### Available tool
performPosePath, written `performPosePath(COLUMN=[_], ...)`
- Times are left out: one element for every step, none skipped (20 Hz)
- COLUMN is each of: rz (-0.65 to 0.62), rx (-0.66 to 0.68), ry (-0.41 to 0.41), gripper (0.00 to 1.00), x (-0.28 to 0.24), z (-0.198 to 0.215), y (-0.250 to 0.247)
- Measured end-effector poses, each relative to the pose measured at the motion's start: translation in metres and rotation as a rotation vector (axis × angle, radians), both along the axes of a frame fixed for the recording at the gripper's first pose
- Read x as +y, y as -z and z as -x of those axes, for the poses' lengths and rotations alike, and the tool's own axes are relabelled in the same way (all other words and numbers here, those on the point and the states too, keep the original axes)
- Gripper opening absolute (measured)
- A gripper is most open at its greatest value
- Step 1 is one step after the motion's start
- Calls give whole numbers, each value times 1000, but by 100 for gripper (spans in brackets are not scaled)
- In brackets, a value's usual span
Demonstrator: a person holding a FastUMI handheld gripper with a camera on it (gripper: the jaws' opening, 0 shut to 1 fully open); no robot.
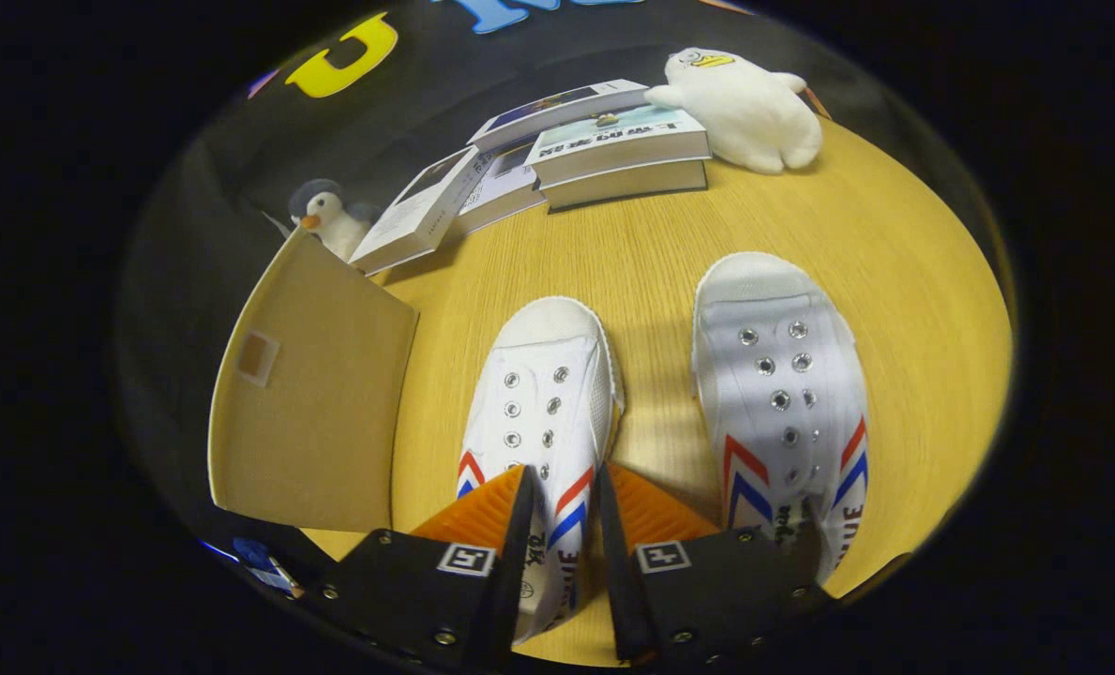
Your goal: Open the storage box then place both shoes into the box .Put the left shoe in first, then the right shoe, with the right side of both shoes facing outward in a uniform manner.
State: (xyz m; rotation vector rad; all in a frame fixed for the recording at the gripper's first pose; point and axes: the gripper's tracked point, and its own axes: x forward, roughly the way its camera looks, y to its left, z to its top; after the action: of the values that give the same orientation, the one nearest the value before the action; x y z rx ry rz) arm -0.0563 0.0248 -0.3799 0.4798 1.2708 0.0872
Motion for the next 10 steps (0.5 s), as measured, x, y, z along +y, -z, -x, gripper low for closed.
performPosePath(rz=[23,0,-16,-24,-22,-20,-25,-30,-39,-57], rx=[21,30,42,47,48,50,48,35,35,34], ry=[13,64,102,125,131,126,123,132,136,146], gripper=[38,37,12,12,12,12,12,12,12,12], x=[-6,-1,-6,-6,-5,-3,0,2,4,5], z=[6,1,3,2,5,7,7,4,4,1], y=[-2,7,-2,-1,-4,-7,-10,-14,-19,-23])
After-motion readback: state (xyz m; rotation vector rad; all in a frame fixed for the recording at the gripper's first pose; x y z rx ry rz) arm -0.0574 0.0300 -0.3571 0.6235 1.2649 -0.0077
